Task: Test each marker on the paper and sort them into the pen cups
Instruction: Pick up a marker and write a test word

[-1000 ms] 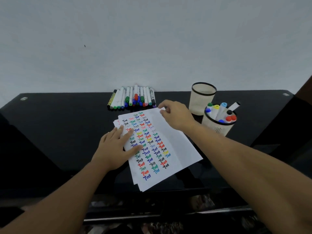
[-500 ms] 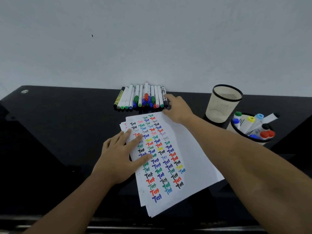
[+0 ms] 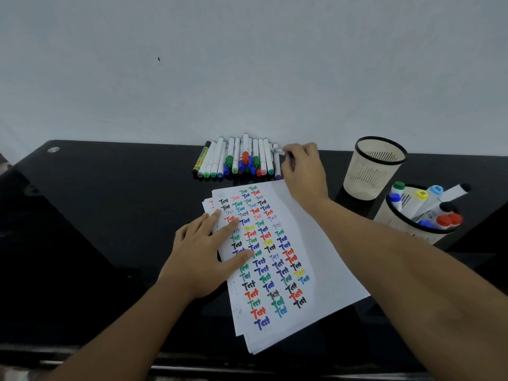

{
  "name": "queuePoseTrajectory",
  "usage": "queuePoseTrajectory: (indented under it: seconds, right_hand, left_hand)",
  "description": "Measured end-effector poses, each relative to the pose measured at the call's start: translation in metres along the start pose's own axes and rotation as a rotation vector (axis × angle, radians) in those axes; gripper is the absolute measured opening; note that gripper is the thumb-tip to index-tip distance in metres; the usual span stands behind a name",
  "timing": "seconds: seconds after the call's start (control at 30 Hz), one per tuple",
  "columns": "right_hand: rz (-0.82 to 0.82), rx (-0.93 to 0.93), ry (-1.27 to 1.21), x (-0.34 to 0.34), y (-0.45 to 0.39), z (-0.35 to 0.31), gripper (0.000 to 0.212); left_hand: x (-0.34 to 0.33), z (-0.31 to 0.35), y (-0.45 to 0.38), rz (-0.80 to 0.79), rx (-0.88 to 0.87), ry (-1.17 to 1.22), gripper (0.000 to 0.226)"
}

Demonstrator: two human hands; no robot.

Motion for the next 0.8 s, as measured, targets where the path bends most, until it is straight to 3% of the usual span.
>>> queuePoseTrajectory:
  seconds: [0.17,0.3,0.37,0.47,0.6,0.8]
  right_hand:
    - [0.232,0.125,-0.102,0.05,0.008,-0.026,0.017]
    - [0.263,0.202,-0.168,0.085,0.033,-0.048,0.023]
    - [0.155,0.296,-0.143,0.091,0.048,-0.062,0.033]
    - [-0.15,0.398,-0.046,0.074,0.077,-0.076,0.05]
    - [-0.494,0.402,0.049,0.04,0.116,-0.064,0.039]
    - [-0.606,0.379,0.157,0.025,0.14,-0.039,0.038]
  left_hand:
    - [0.001,0.0,0.0,0.004,-0.001,0.002,0.084]
    - [0.001,0.001,0.001,-0.002,0.004,0.005,0.084]
    - [0.002,0.002,0.002,0.006,-0.001,0.012,0.087]
    - [0.002,0.003,0.003,0.018,-0.006,0.027,0.092]
    - [0.001,0.001,0.003,0.011,0.007,0.01,0.097]
    - [0.003,0.003,0.003,0.018,0.003,0.011,0.098]
Point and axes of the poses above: each hand's wrist, its own y-axis away from the middle knuckle, its own x-axis out of the back of the hand, z = x × y, the point moved 9 cm from there along -y, towards the middle knuckle, and after that the axes turned 12 degrees about y, right-handed, at the moved point
